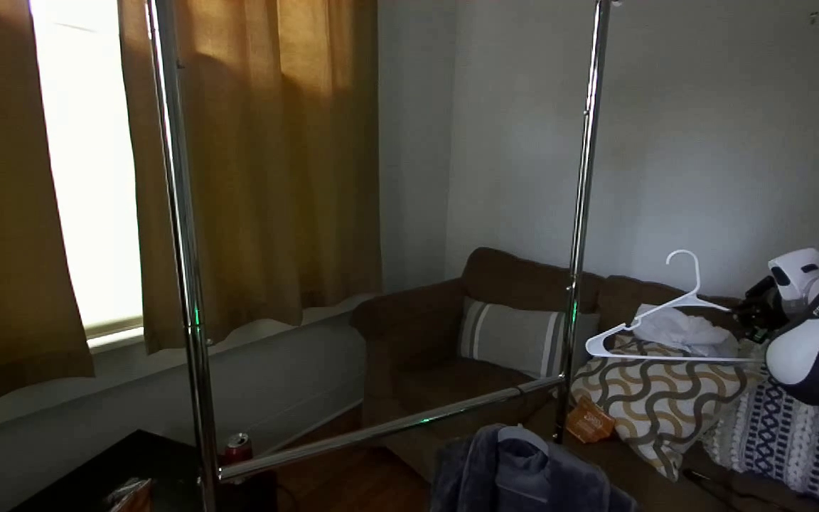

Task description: Place the white clothes hanger on the top rail

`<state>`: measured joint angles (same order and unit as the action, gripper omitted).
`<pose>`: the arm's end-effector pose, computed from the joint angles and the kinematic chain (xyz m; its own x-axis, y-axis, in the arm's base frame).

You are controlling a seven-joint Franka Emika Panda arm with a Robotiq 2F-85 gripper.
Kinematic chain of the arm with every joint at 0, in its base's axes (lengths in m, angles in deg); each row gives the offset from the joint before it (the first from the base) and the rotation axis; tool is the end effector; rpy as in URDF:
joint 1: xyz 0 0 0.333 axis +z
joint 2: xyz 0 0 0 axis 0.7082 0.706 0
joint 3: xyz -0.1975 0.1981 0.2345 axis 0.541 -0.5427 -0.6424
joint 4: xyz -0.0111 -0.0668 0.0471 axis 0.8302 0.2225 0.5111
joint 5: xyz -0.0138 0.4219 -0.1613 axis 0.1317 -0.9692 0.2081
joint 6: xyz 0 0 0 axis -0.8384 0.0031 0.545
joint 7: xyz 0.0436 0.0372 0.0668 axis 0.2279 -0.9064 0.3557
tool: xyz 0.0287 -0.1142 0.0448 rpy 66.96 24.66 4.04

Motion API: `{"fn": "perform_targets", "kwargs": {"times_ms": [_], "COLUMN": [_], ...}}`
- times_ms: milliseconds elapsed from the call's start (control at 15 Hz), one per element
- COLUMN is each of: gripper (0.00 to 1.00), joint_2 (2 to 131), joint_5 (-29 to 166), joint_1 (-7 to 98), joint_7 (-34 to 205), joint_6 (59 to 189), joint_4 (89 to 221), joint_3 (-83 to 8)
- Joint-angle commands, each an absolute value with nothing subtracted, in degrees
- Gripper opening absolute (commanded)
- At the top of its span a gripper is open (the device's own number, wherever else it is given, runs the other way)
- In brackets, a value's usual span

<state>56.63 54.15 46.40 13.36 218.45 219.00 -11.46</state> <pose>0.4051 -0.2584 0.3221 0.7028 0.6167 0.3545 0.0314 -0.5248 0.8506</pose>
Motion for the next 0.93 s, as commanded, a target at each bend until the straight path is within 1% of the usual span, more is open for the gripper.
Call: {"fn": "perform_targets", "kwargs": {"times_ms": [0,67,133,267,600,667,800,867], "gripper": [0.02,0.02,0.08,0.08,0.08,0.02,0.02,0.02], "joint_2": [47.71,48.78,52.08,50.27,49.98,49.29,46.15,44.68], "joint_5": [45.99,44.55,48.56,46.87,46.59,47.23,46.92,45.93], "joint_1": [51.07,51.69,44.03,44.78,44.89,45.06,44.17,48.26], "joint_7": [2.62,1.32,6.11,3.94,3.44,3.26,0.06,-1.61], "joint_6": [219.47,218.34,219.4,219.35,219.33,219.11,218.32,217.77], "joint_4": [223.23,219.8,219.9,219.5,219.35,219.32,219.46,219.38], "joint_3": [-13.24,-14.27,-18.92,-20.33,-20.52,-20.7,-23.89,-21.39]}}
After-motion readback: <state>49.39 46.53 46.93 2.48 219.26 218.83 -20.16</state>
